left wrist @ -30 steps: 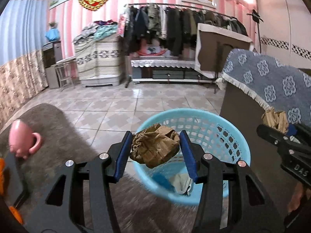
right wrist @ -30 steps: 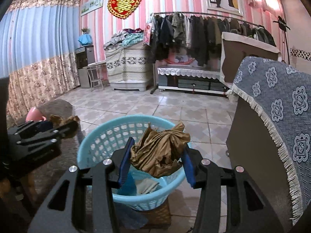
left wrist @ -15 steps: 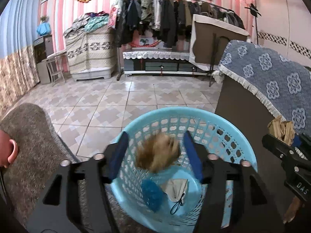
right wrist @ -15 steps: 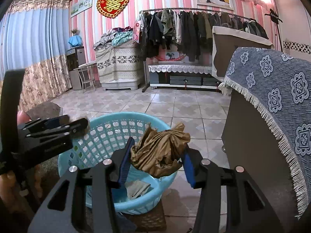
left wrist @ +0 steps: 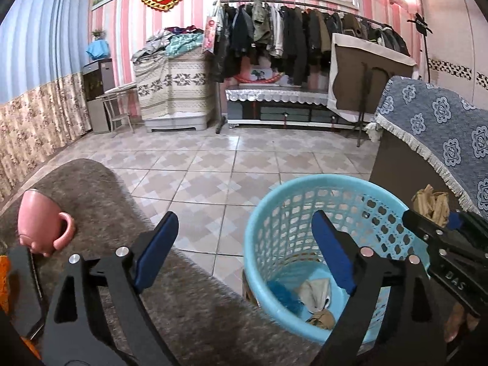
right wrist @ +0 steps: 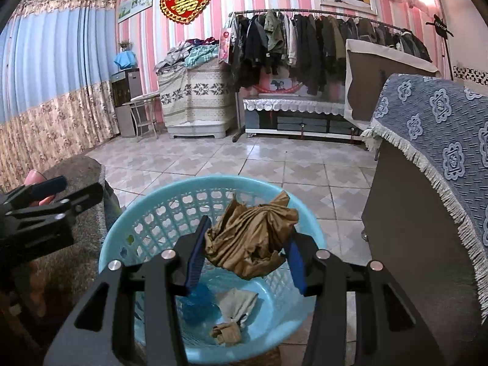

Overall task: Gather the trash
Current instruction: 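Open both tools to drop the brown papers into the wastebasket, then move both open tools back over the rug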

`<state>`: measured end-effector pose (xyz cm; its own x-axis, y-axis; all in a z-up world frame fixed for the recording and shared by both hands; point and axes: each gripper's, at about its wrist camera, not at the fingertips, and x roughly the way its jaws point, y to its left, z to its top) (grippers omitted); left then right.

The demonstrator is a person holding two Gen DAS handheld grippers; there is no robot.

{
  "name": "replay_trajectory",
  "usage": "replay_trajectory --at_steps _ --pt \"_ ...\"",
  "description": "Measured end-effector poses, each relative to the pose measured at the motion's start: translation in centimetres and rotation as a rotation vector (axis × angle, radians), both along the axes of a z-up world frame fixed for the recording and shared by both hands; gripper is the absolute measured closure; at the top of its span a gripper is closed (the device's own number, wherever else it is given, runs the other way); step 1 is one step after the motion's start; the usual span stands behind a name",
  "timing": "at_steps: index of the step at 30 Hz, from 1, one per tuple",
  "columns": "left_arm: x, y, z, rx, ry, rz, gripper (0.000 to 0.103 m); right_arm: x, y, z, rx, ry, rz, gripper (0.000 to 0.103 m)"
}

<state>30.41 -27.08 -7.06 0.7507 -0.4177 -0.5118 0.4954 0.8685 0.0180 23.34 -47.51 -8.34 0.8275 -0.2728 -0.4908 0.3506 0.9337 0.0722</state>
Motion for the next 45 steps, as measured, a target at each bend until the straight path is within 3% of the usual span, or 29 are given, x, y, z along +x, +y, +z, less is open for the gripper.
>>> replay_trajectory --at_steps 5,8,10,12,18,28,36,45 --pt "0.7 1.4 -0.1 -0.02 0.016 0.029 0.012 1.9 0.6 -0.9 0.015 0.007 0.0 0.054" --pt "0.7 1.5 0.0 -0.022 0.012 0.036 0.012 2.4 1.3 -0.8 0.004 -0.005 0.002 0.03" --pt "0.7 1.7 0.2 -0.02 0.006 0.043 0.012 2.4 1.7 -0.5 -0.01 -0.017 0.004 0.027" --pt "0.7 2.2 0.5 -0.038 0.019 0.051 0.012 2.2 2.0 -0.2 -0.031 -0.018 -0.005 0.017" --pt "-0.2 4.1 1.6 -0.07 0.011 0.093 0.012 1.2 2.5 0.7 -0.039 -0.033 -0.018 0.005" --pt "-3.2 9.6 3.8 -0.061 -0.009 0.184 0.011 -0.8 5.8 3.5 -0.069 -0.066 0.026 0.004" --pt "-6.4 16.3 5.3 -0.049 -0.037 0.286 0.006 -1.9 11.3 5.0 -0.055 -0.09 0.135 0.004" --pt "-9.8 24.9 6.0 -0.031 -0.06 0.437 0.006 -2.8 18.4 4.3 -0.068 -0.071 0.287 0.004"
